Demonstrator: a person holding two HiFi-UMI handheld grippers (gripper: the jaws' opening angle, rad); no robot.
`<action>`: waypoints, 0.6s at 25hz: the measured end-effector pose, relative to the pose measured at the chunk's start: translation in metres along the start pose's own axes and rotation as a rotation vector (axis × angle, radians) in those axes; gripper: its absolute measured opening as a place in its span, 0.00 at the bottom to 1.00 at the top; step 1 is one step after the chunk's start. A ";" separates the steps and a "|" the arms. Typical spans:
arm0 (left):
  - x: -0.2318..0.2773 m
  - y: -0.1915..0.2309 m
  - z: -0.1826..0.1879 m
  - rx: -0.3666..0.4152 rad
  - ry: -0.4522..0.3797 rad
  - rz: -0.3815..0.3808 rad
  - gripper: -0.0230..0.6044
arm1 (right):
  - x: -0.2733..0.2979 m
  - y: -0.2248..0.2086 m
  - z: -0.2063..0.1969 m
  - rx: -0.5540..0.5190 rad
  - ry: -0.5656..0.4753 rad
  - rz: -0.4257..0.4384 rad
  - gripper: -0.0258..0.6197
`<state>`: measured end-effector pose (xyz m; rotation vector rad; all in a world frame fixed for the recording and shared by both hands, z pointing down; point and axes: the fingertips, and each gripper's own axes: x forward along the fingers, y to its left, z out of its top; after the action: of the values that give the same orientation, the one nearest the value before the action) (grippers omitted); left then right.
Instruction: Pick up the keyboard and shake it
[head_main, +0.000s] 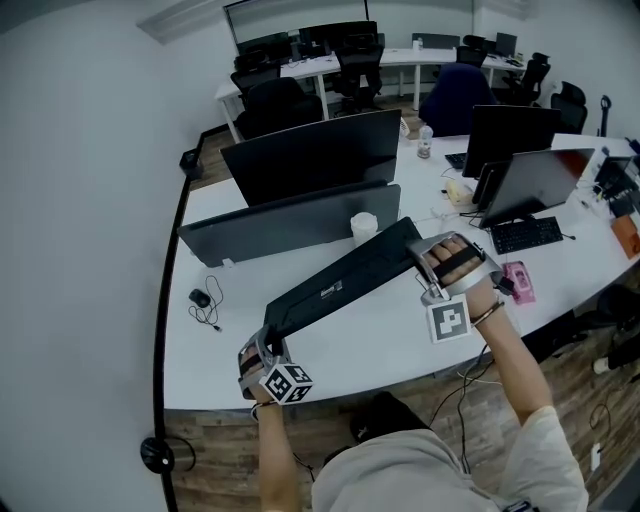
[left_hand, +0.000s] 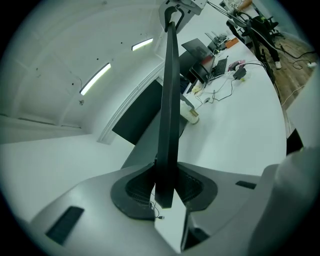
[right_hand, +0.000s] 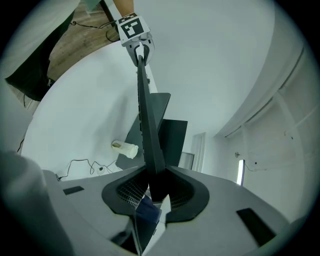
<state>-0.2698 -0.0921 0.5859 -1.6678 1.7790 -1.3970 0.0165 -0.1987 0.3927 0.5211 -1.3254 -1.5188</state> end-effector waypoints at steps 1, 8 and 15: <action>-0.002 -0.001 -0.002 -0.003 0.002 -0.002 0.21 | -0.001 0.000 0.003 0.001 -0.005 0.001 0.24; -0.009 0.015 -0.010 0.021 0.000 0.026 0.21 | -0.004 0.000 0.011 0.017 -0.010 0.006 0.24; -0.008 0.060 0.008 0.123 -0.012 0.085 0.22 | -0.005 0.005 -0.002 0.138 0.006 -0.072 0.24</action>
<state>-0.2958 -0.0979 0.5307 -1.5163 1.7003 -1.4260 0.0220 -0.1945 0.3954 0.6668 -1.4269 -1.4886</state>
